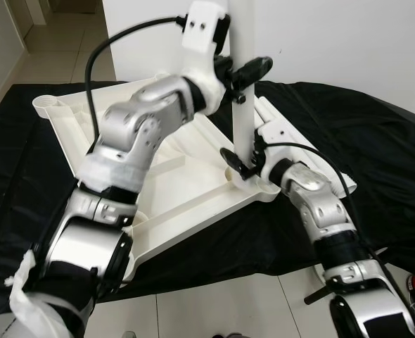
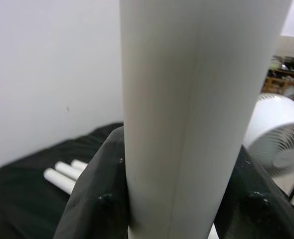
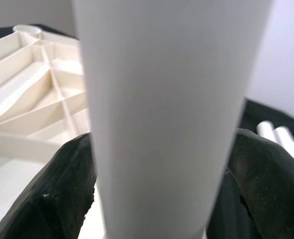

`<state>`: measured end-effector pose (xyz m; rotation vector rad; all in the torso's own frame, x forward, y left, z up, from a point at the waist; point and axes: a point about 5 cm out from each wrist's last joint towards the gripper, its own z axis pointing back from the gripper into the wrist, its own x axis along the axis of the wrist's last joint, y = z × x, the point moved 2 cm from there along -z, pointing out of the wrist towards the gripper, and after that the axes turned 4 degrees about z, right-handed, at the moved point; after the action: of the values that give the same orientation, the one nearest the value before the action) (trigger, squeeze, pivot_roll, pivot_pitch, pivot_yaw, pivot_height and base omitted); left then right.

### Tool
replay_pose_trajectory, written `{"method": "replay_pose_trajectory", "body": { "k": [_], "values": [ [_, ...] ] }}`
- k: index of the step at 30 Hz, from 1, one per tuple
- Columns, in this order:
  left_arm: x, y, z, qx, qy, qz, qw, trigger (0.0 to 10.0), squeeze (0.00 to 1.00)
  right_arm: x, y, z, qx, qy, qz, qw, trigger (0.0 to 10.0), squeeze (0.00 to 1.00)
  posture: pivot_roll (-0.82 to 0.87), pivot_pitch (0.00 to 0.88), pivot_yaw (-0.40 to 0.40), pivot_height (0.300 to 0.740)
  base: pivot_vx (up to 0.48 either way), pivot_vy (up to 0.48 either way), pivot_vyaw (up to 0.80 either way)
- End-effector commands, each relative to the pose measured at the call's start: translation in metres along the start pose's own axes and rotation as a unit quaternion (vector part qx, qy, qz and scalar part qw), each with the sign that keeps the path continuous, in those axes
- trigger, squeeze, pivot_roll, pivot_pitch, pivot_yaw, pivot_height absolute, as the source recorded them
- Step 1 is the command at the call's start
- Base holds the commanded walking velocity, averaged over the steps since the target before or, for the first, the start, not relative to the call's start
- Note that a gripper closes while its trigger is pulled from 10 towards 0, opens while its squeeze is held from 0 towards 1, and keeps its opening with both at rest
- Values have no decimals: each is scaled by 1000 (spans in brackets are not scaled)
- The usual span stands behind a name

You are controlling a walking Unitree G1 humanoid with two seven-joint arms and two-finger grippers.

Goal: Building children table

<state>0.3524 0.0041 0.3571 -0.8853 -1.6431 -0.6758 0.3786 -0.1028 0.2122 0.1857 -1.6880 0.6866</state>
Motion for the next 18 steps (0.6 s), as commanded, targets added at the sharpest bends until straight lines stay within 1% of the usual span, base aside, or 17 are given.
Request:
{"method": "replay_pose_trajectory", "body": {
  "k": [1,3,4,5,7,8,9,10,11,12,14,15,16,17,18],
  "values": [
    [5,-3,-5,8,-5,-20,1000,10000,0,0,-7,-1,-24,-1,-3,1000,10000,1000,58,0,-47,740,0,0,0],
    [15,-2,-14,43,-17,-33,998,10000,0,3,-10,-7,-60,-2,8,998,10000,1000,60,0,-52,740,0,0,0],
    [15,-2,-14,43,-17,-33,998,10000,0,3,-10,-7,-60,-2,8,998,10000,1000,60,0,-52,740,0,0,0],
    [22,-4,-20,64,-26,-42,997,10000,0,5,-10,-12,-88,-2,25,996,10000,1000,62,0,-56,740,0,0,0],
    [24,-5,-22,70,-29,-47,996,10000,0,5,-8,-15,-100,-2,33,994,10000,1000,62,0,-56,740,0,0,0],
    [28,-7,-23,81,-34,-51,995,10000,0,7,-7,-17,-115,-4,40,993,10000,118,62,0,-57,740,0,0,0],
    [28,-7,-23,81,-34,-51,995,10000,0,7,-7,-17,-115,-4,40,993,10000,118,62,0,-57,740,0,0,0],
    [31,-9,-26,93,-38,-48,994,10000,0,9,-6,-21,-134,-8,38,990,10000,0,62,0,-58,740,0,0,0],
    [31,-9,-26,93,-38,-48,994,10000,0,9,-6,-21,-134,-8,38,990,10000,0,62,0,-58,740,0,0,0],
    [33,-9,-27,103,-42,-40,993,10000,0,11,-6,-23,-158,-12,49,986,10000,0,70,0,-62,740,0,0,0],
    [33,-9,-27,103,-42,-40,993,10000,0,11,-6,-23,-158,-12,49,986,10000,0,70,0,-62,740,0,0,0],
    [34,-10,-29,112,-41,-42,992,10000,0,12,-7,-24,-191,-14,57,980,10000,0,76,0,-63,740,0,0,0],
    [33,-10,-29,117,-39,-40,992,10000,0,13,-7,-25,-212,-19,57,975,10000,0,77,2,-64,740,0,0,0],
    [33,-10,-29,117,-39,-40,992,10000,0,13,-7,-25,-212,-19,57,975,10000,0,77,2,-64,740,0,0,0],
    [33,-9,-31,125,-37,-39,991,10000,0,13,-6,-26,-232,-24,54,971,10000,0,77,2,-64,740,0,0,0]
  ]
}}
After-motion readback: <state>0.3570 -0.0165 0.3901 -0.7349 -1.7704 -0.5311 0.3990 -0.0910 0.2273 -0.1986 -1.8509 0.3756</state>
